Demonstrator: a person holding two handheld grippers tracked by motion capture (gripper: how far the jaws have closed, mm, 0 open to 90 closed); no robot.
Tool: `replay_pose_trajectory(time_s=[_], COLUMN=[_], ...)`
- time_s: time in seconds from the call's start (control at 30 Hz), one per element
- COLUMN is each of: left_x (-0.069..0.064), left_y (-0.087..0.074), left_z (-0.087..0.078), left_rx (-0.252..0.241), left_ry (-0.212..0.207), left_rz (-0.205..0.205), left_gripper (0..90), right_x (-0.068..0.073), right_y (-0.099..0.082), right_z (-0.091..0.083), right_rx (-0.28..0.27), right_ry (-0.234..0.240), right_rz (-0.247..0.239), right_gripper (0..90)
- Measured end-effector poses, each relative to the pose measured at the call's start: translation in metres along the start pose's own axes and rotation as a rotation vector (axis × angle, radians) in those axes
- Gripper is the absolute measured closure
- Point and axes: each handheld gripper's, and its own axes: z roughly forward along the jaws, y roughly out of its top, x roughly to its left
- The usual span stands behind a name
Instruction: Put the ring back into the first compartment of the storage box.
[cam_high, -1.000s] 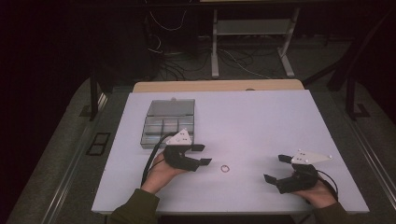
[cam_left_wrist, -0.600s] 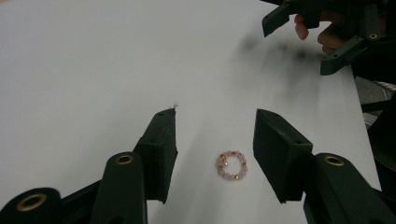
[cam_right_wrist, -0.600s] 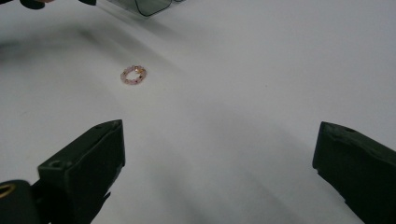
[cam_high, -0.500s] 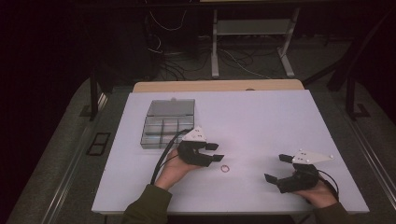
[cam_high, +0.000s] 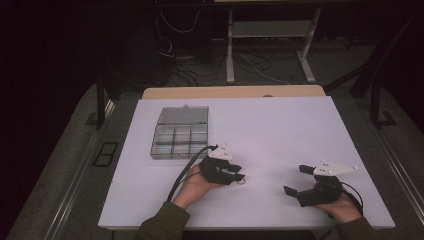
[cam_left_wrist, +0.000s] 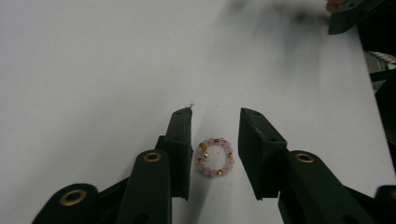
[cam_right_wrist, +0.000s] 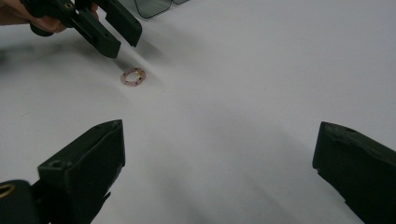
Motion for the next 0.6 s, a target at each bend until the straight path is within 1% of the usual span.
replay_pose_trajectory(time_s=[0.13,0.2,0.27,0.37,0.43,0.53,0.6], left_x=[0.0,-0.001,-0.001,0.0,-0.001,-0.001,-0.001], left_y=[-0.001,-0.001,-0.002,-0.003,-0.004,-0.005,-0.005], left_z=[0.003,0.005,0.006,0.009,0.011,0.013,0.014], left_rx=[0.013,0.025,0.028,0.05,0.059,0.071,0.077], left_ry=[0.0,0.008,0.01,0.016,0.018,0.022,0.02], left_rz=[-0.005,0.002,-0.005,0.001,-0.005,-0.001,-0.006], left_gripper=[68.9,70.6,72.1,72.7,73.6,74.4,75.0], right_x=[0.0,-0.001,-0.001,-0.001,-0.001,-0.001,-0.002], right_y=[0.0,0.0,0.0,0.0,0.0,0.0,-0.001], right_z=[0.0,-0.001,-0.001,-0.001,-0.001,-0.001,-0.001], right_rx=[-0.001,-0.002,-0.002,-0.002,-0.003,-0.003,0.0], right_ry=[-0.001,-0.001,-0.003,-0.003,-0.005,-0.003,-0.002], right_rz=[0.0,0.0,0.001,-0.001,-0.002,0.0,0.005], right_gripper=[2.3,2.3,2.3,2.3,2.3,2.3,2.3])
